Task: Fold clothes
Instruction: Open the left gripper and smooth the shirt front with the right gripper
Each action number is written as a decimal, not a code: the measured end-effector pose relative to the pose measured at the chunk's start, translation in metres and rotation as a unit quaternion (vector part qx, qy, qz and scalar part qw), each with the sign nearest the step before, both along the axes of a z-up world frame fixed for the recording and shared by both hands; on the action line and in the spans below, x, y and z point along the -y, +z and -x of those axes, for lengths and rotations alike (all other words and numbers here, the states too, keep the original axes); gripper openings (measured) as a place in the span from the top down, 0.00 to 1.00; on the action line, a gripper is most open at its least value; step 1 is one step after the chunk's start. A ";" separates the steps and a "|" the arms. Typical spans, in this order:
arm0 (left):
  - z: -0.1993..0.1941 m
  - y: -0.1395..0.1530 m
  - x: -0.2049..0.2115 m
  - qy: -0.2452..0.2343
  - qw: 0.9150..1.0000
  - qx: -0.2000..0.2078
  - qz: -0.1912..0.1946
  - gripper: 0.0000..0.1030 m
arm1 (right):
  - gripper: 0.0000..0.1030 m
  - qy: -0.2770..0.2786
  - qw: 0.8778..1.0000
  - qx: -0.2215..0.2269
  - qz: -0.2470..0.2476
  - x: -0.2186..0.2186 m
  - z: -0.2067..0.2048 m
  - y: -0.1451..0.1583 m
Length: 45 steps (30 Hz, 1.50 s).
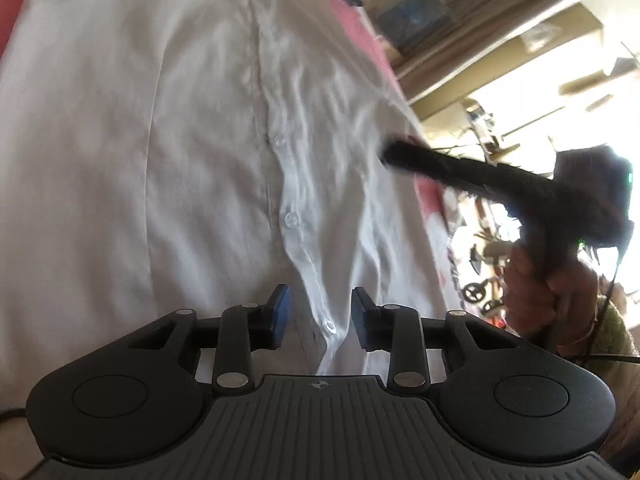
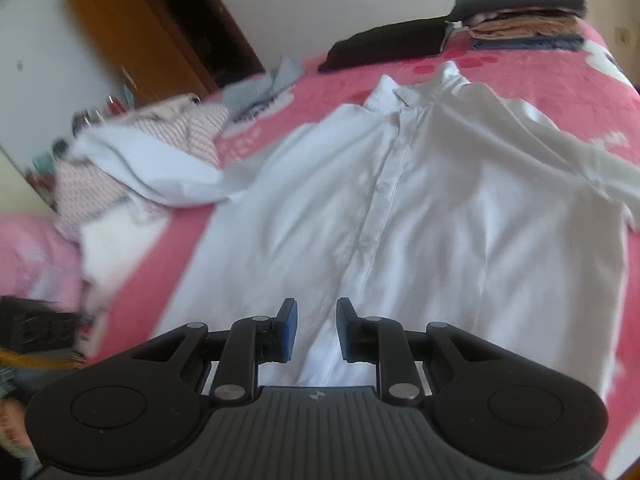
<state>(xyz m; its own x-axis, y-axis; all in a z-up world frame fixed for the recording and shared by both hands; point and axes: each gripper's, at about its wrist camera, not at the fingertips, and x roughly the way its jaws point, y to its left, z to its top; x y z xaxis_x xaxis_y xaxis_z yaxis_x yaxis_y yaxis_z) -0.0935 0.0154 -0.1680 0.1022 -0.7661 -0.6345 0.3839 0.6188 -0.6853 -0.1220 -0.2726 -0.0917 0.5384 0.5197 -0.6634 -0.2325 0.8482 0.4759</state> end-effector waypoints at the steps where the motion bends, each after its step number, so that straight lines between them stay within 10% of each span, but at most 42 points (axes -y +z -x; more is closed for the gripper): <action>1: 0.001 0.002 -0.003 -0.009 1.000 0.004 0.001 0.68 | 0.78 0.003 1.000 -0.009 -0.011 0.004 0.010 0.004; 7: 0.027 0.006 0.000 -0.103 0.994 0.030 -0.012 0.68 | 0.77 0.014 0.994 -0.102 -0.020 0.017 0.085 0.013; 19: 0.077 0.001 0.018 -0.214 0.973 0.060 -0.063 0.68 | 0.77 -0.324 0.926 -0.191 0.028 0.100 0.210 -0.017; 27: 0.087 0.003 0.006 -0.212 0.972 0.061 -0.079 0.68 | 0.77 -0.298 0.935 -0.186 0.046 0.104 0.199 -0.027; 31: 0.090 0.003 0.011 -0.221 0.969 0.068 -0.085 0.68 | 0.96 -0.267 0.942 -0.188 0.078 0.094 0.197 -0.031; 45: 0.092 0.002 0.013 -0.239 0.964 0.077 -0.091 0.68 | 0.97 -0.239 0.940 -0.173 0.173 0.082 0.194 -0.029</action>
